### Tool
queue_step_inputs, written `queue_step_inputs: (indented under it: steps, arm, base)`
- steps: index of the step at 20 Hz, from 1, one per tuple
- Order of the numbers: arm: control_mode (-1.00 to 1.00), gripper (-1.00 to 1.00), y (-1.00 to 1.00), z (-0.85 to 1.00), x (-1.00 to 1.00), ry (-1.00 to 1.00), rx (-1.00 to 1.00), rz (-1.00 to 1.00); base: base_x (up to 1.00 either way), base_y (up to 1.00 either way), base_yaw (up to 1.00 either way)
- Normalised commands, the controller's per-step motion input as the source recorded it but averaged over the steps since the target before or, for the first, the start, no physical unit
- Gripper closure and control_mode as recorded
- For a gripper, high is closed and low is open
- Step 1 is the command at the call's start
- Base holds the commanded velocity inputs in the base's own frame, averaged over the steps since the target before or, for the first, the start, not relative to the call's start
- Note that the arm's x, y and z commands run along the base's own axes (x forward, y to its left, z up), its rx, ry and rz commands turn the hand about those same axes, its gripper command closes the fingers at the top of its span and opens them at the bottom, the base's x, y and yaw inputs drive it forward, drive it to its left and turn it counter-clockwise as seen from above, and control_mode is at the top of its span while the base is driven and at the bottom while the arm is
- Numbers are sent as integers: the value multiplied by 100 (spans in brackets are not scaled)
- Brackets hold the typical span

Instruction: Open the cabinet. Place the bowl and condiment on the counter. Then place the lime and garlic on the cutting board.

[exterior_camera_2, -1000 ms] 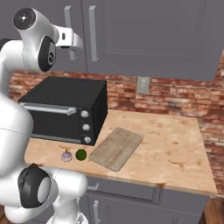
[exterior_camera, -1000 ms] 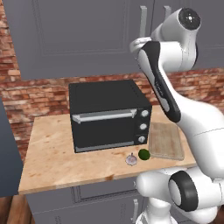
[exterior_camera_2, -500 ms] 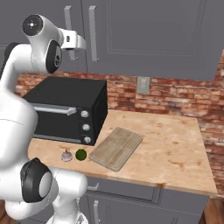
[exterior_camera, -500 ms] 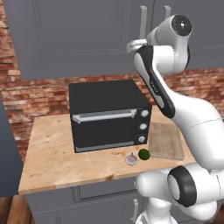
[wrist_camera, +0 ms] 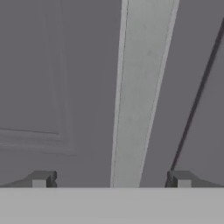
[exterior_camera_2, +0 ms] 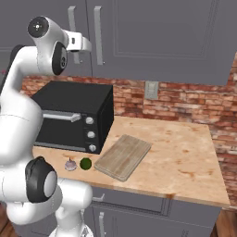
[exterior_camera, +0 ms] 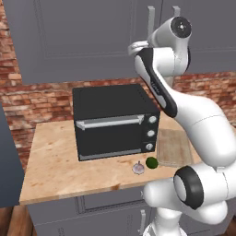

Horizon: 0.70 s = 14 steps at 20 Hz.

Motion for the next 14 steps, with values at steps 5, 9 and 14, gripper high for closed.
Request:
queue_step_inputs:
  steps: [5, 9, 14]
  arm:
    - [-100, -100, 2, -16, 26, -6, 0, 0]
    - [-100, -100, 0, -17, 29, -12, 0, 0]
    - [-100, -100, 0, -18, 29, -12, 0, 0]
  base:
    - [0, 0, 0]
    - [0, 0, 0]
    - [0, 0, 0]
